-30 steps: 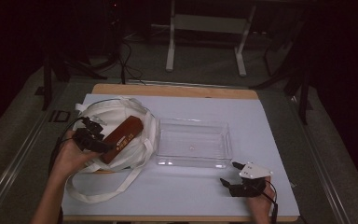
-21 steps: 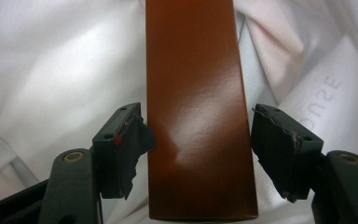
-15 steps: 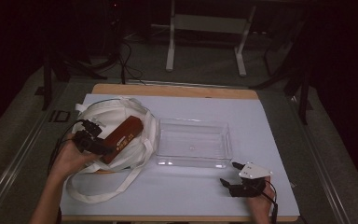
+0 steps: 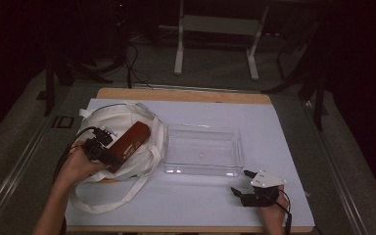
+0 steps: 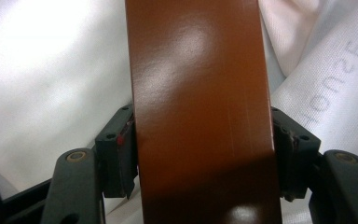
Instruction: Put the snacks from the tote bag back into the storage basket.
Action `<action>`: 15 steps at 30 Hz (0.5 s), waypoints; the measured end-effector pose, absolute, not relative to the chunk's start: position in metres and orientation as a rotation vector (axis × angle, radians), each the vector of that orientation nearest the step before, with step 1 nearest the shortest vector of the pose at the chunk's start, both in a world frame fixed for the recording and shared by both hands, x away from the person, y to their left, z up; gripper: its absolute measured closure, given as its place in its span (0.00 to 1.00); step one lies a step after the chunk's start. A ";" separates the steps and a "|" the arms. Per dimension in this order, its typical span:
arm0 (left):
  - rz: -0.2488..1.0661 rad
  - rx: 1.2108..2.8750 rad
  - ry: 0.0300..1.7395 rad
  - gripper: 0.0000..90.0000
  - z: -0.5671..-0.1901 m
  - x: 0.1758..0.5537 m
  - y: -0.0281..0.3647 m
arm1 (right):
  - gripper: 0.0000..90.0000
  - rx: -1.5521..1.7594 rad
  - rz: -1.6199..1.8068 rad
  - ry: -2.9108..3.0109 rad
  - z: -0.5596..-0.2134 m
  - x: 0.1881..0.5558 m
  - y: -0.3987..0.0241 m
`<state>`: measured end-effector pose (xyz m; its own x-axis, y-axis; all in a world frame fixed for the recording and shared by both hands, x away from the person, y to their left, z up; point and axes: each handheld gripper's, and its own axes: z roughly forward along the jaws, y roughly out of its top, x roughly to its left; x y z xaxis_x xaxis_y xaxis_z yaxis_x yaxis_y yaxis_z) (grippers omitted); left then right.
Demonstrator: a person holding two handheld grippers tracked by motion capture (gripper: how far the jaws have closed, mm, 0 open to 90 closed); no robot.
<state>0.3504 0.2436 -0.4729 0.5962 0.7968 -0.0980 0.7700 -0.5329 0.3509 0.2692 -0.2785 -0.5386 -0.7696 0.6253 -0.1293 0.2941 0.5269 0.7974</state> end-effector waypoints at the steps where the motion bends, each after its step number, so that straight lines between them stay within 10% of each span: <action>1: 0.099 2.477 1.270 0.41 -0.474 0.351 0.243 | 0.23 0.754 1.127 2.369 -0.539 0.269 -0.278; 15: 0.121 2.587 1.263 0.46 -0.481 0.351 0.232 | 0.23 0.749 1.126 2.371 -0.539 0.269 -0.278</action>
